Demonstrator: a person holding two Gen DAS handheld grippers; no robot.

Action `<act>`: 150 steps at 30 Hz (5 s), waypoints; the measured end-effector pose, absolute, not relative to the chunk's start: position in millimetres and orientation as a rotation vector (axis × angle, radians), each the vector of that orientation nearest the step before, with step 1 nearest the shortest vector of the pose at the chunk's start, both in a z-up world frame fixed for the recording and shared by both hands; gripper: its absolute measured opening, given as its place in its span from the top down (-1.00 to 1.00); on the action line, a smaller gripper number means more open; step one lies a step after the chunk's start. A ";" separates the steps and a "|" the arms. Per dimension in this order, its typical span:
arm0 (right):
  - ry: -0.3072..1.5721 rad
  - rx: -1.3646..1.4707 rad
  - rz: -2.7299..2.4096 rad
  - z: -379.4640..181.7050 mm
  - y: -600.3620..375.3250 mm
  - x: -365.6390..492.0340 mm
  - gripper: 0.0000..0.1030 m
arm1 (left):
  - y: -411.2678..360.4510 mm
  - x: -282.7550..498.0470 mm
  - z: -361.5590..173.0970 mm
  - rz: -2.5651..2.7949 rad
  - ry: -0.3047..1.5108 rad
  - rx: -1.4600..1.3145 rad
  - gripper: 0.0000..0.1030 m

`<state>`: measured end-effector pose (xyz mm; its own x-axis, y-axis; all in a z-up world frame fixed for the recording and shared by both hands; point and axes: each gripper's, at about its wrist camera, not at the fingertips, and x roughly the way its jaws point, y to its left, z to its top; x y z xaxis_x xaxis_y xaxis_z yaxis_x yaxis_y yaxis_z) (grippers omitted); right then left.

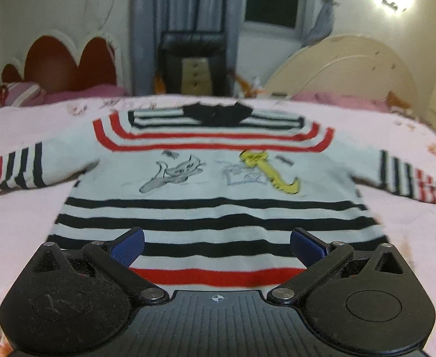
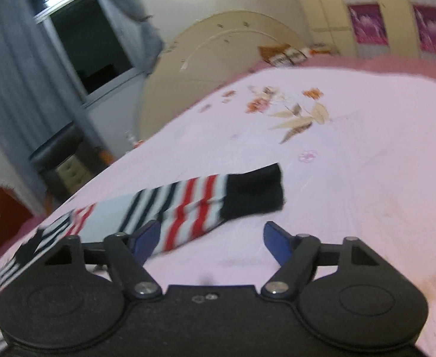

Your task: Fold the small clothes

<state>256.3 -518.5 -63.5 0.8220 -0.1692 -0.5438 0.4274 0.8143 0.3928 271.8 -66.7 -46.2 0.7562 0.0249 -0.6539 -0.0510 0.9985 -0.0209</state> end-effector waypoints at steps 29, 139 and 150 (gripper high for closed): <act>0.427 0.616 -0.279 -73.4 -552.2 322.3 0.85 | -78.6 324.7 -84.8 0.037 0.875 0.004 -1.00; 0.592 0.353 0.042 -99.4 -335.0 521.5 0.71 | 73.6 499.6 -117.5 -0.035 0.750 -0.217 0.18; 0.702 0.164 -0.021 -116.7 -322.6 562.5 0.86 | 62.2 499.8 -123.7 0.004 0.719 -0.113 0.21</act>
<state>562.5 -322.6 -116.7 0.7639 0.0354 -0.6443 0.0747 0.9869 0.1427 499.8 62.2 -123.7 0.7528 -0.0346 -0.6574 -0.0428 0.9939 -0.1013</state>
